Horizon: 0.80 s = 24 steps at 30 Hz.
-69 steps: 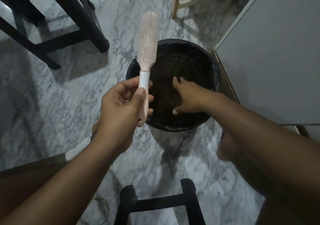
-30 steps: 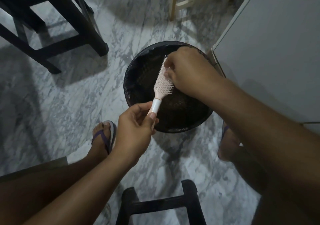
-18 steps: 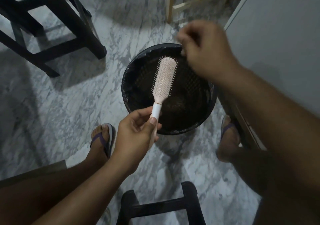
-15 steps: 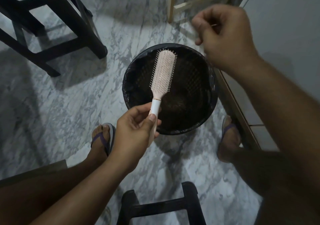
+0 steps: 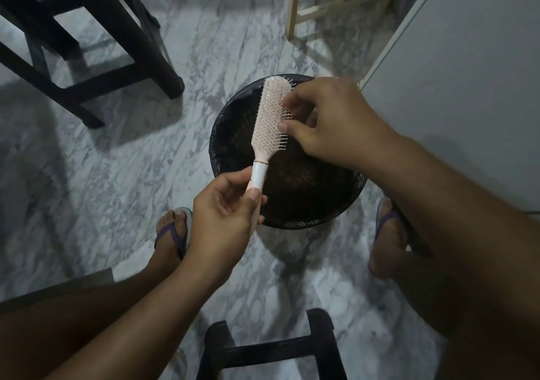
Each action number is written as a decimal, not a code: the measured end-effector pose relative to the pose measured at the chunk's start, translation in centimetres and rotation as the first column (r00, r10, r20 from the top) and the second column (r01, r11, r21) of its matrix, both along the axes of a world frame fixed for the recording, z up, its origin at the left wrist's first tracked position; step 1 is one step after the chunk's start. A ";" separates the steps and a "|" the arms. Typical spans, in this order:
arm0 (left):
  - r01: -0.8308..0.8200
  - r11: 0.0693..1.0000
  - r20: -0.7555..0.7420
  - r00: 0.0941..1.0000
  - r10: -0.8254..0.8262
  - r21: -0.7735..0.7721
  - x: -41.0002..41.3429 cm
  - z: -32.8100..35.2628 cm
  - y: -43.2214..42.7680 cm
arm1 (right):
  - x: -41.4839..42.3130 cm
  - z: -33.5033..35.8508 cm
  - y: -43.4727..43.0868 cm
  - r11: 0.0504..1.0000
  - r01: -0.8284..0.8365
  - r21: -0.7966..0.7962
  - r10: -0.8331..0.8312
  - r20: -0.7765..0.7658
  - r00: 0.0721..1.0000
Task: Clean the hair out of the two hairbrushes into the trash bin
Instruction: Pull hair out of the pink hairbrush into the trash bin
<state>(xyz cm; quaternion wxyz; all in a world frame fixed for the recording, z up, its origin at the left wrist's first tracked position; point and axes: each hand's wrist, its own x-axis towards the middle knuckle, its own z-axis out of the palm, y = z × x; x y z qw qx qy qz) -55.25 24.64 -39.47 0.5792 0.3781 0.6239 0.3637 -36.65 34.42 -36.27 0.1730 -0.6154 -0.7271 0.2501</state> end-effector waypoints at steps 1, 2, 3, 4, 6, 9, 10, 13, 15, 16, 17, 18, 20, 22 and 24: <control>0.003 1.000 -0.008 1.000 -0.003 0.002 0.0 0.0 0.0 | 0.0 0.0 0.0 1.000 0.008 -0.010 -0.008 0.009 1.000; 0.010 1.000 -0.015 1.000 -0.010 0.004 0.0 -0.1 -0.1 | -0.1 -0.1 0.0 1.000 0.021 -0.017 -0.020 0.019 1.000; 0.020 1.000 -0.020 1.000 -0.020 0.004 -0.1 -0.1 -0.1 | -0.2 -0.2 0.0 0.999 0.033 -0.012 -0.033 0.038 0.999; 0.029 1.000 -0.021 0.999 -0.029 0.003 -0.1 -0.1 -0.2 | -0.3 -0.4 -0.1 0.999 0.043 0.004 -0.044 0.068 0.997; 0.036 0.999 -0.007 0.999 -0.036 -0.007 -0.1 -0.2 -0.4 | -0.6 -0.7 -0.2 0.997 0.058 0.044 -0.063 0.121 0.991; 0.012 0.999 0.069 0.998 -0.010 -0.034 -0.1 -0.1 -0.2 | -0.8 -0.8 -0.3 0.994 0.070 0.085 -0.077 0.081 0.994; 0.002 0.999 0.106 0.994 0.003 -0.048 -0.1 0.0 -0.2 | -0.8 -0.6 -0.3 0.994 0.085 0.065 -0.085 -0.003 0.996; -0.015 0.997 0.173 0.984 0.028 -0.078 0.1 0.2 -0.3 | -0.1 1.0 0.0 0.975 0.196 -0.105 -0.222 -0.384 0.896; -0.012 0.996 0.178 0.984 0.027 -0.083 0.2 0.1 -0.5 | 1.0 1.9 0.3 0.951 0.286 -0.118 -0.305 -0.510 0.804; -0.011 0.996 0.175 0.984 0.025 -0.084 0.2 0.1 -0.7 | 1.6 2.2 0.5 0.948 0.307 -0.082 -0.304 -0.512 0.803; -0.010 0.996 0.173 0.985 0.025 -0.087 0.2 0.1 -0.8 | 2.0 2.2 0.6 0.951 0.308 -0.035 -0.285 -0.487 0.825; -0.008 0.996 0.172 0.985 0.024 -0.091 0.2 0.1 -0.9 | 2.2 2.1 0.7 0.957 0.290 0.009 -0.256 -0.442 0.859; 0.000 0.996 0.172 0.985 0.016 -0.094 0.4 0.0 -1.2 | 2.3 1.5 0.5 0.975 0.213 0.064 -0.182 -0.316 0.931; 0.013 0.995 0.184 0.983 0.006 -0.103 0.5 0.0 -1.3 | 1.9 1.1 0.2 0.989 0.140 0.048 -0.129 -0.183 0.975; 0.047 0.993 0.166 0.986 -0.029 -0.107 0.5 0.0 -1.4 | 1.7 1.0 0.1 0.995 0.105 0.000 -0.104 -0.081 0.991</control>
